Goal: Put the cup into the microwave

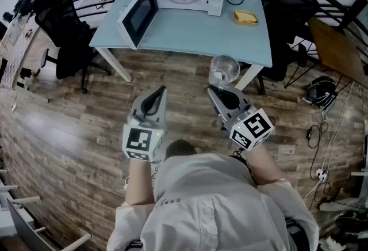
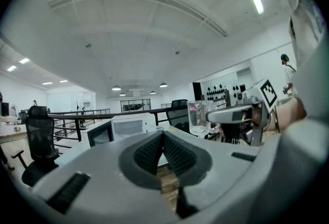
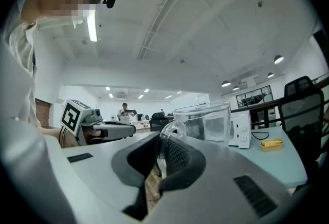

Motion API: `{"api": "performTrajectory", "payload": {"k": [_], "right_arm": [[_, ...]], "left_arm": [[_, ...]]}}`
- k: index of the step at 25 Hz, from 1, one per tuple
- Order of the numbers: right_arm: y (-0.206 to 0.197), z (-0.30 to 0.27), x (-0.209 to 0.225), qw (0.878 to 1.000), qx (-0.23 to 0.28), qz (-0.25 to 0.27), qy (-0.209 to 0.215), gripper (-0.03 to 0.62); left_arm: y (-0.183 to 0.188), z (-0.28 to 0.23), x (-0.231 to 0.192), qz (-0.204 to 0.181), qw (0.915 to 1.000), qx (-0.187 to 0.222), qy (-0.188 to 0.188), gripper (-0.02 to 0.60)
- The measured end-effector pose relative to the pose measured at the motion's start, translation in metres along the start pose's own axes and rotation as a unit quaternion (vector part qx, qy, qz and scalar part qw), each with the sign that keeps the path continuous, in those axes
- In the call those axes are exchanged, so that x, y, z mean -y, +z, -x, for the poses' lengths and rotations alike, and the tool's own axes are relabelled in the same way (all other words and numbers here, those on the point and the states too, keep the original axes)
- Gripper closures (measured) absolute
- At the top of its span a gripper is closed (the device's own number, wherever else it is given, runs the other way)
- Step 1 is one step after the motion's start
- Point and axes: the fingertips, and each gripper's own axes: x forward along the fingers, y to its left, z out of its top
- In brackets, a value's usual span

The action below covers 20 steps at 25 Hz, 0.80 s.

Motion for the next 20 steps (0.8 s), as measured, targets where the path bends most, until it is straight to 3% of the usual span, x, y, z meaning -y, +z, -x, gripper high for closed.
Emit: {"api": "performTrajectory", "payload": {"k": [11,20], "right_arm": [[-0.006,0.002,0.008,1.0,-0.003,-0.001,-0.002,0.576],[-0.018,-0.009,0.027,1.0,-0.016,-0.022,-0.005,0.574]], "left_arm": [[-0.002,-0.01,0.005,0.005,1.0,0.002,-0.008,0.58],[-0.02,-0.023,-0.004,0.013,0.9996,-0.025,-0.007,0.58]]}}
